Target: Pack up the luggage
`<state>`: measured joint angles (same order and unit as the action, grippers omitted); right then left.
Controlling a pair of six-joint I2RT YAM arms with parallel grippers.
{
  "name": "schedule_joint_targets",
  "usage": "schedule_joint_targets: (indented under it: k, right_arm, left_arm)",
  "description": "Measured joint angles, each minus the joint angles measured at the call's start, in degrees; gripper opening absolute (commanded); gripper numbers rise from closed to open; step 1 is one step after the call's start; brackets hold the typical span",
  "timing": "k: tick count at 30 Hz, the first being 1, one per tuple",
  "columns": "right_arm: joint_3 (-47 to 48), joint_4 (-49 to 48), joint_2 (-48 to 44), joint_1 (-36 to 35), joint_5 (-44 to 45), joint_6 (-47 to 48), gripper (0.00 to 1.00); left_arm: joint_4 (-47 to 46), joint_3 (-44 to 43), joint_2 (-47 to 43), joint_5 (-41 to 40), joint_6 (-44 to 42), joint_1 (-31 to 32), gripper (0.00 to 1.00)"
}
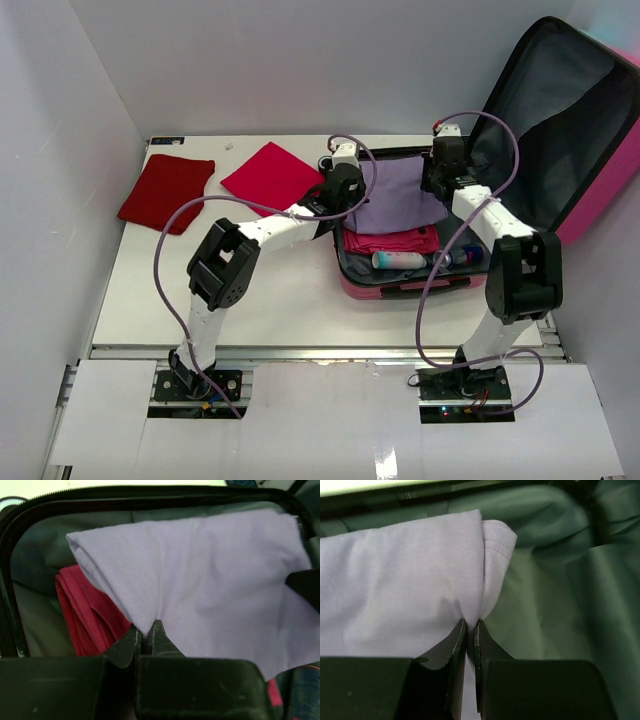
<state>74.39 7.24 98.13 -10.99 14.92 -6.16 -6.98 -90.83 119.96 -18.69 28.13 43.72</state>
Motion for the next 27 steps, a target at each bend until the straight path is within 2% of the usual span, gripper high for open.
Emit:
schedule_joint_targets:
  k: [4,6,10,13,17,19,27]
  right_arm:
    - [0.1,-0.4,4.4,0.2,-1.5,-0.6,0.14]
    - [0.3,-0.4,4.9,0.2,-1.8,-0.8,0.2]
    - [2.4,-0.4,5.7,0.2,-2.8,-1.0,0.46]
    - [4.8,-0.1,7.1,0.2,-3.3,-0.9,0.57]
    - [7.3,1.9,8.6,0.2,-3.7,-0.9,0.65]
    - [7.8,2.9,8.7,0.2,-3.6,-0.9,0.65]
    - [7.9,7.6,5.5,0.2,-0.6,-2.1,0.47]
  left_arm:
    - [-0.9,0.1,2.5,-2.1,-0.4,0.0,0.0]
    - [-1.3,0.1,3.2,-3.6,-0.7,0.1,0.05]
    - [-2.3,0.1,4.4,-6.7,-1.7,0.3,0.54]
    - [-2.3,0.1,4.6,-8.3,-2.1,0.3,0.65]
    - [-2.1,0.1,4.1,-7.7,-2.5,0.4,0.68]
    - [-1.5,0.2,3.4,-7.2,-2.7,0.6,0.67]
    - [7.7,1.5,-2.9,-3.9,-2.4,0.5,0.6]
